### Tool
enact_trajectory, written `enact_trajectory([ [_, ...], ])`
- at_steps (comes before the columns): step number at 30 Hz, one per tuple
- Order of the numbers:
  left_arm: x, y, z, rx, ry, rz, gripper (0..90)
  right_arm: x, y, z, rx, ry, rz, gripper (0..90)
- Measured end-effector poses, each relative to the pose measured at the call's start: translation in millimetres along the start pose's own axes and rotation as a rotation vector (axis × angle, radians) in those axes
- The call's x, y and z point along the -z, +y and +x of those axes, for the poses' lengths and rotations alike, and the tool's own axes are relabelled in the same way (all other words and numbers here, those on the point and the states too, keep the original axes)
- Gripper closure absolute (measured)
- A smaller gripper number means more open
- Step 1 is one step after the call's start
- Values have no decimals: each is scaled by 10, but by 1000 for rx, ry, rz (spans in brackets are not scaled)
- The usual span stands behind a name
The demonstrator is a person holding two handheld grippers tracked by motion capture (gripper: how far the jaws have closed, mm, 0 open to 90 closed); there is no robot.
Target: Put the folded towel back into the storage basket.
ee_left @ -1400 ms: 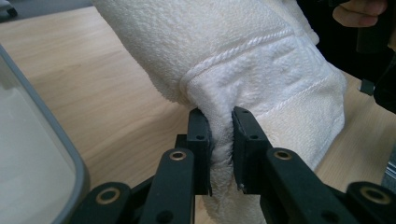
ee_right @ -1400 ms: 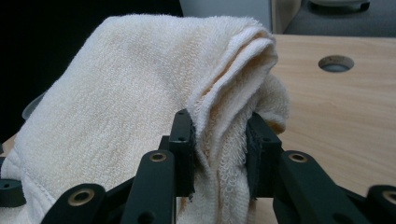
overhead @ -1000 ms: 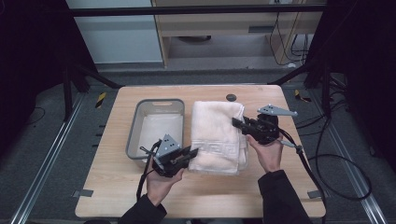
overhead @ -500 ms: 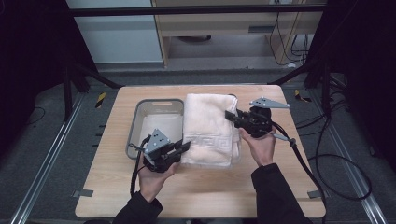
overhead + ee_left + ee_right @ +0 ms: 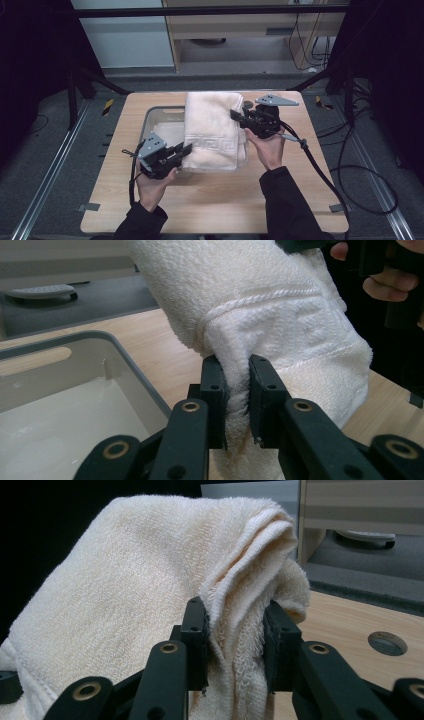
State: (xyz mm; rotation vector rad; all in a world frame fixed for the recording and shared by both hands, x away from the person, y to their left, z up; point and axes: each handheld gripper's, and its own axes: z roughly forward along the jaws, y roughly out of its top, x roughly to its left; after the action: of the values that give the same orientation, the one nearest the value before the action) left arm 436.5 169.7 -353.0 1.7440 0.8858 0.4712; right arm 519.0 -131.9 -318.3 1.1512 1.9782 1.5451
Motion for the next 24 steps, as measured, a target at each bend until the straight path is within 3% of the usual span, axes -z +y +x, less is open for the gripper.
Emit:
enact_trajectory([
  [24,263,19,349,54,81,-51,785,-431,301,330,50,26,1,684],
])
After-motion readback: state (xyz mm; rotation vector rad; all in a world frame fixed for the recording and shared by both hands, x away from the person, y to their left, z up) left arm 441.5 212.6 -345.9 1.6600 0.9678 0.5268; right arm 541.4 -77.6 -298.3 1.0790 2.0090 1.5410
